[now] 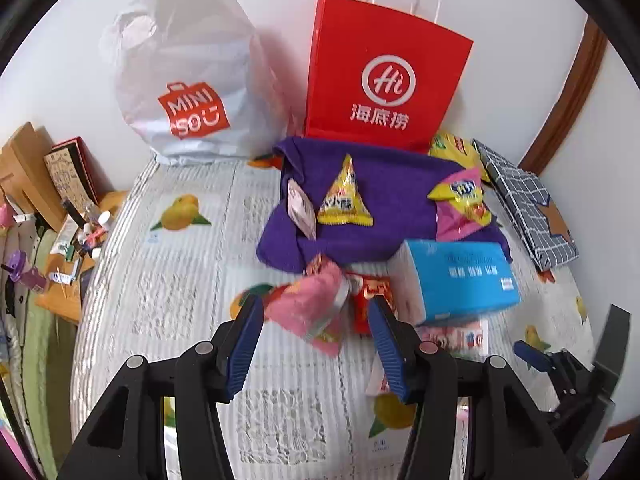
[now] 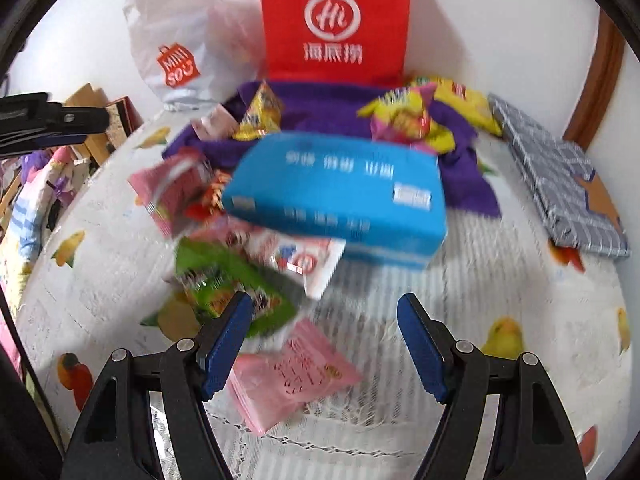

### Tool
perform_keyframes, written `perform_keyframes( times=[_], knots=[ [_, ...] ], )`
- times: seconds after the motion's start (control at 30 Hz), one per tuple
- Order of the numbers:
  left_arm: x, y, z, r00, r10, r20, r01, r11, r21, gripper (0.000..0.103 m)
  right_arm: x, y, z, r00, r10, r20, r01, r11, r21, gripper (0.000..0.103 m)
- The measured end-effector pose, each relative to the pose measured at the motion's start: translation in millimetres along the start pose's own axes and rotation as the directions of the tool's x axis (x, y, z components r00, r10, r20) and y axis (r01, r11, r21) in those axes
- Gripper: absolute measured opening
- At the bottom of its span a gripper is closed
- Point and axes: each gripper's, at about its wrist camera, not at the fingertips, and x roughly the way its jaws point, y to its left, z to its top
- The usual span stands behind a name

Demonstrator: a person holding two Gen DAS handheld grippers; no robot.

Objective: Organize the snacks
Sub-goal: 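Move both open tools back toward the scattered snacks, then grasp the pink wrapped candy with the right gripper while the left grasps the pink can snack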

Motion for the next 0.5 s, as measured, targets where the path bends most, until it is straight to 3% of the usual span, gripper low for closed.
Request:
perform_keyframes(
  times=[0.23,0.5],
  knots=[
    [2.6,-2.1,-16.9,1.0,-0.004,-0.009,0.004,1.0,0.008,0.052,-7.1,-7.7,-25.5,1.0,-0.025,-0.015,0.024,0.999,-0.035,0.074],
    [15.8,-6.2,-22.8,0.999,-0.027,-0.033,0.028,1.0,0.007,0.052,1.5,-17.0,-31.4,0.999,0.028,-0.023,-0.028,1.0,-0.01,0.074]
  ],
)
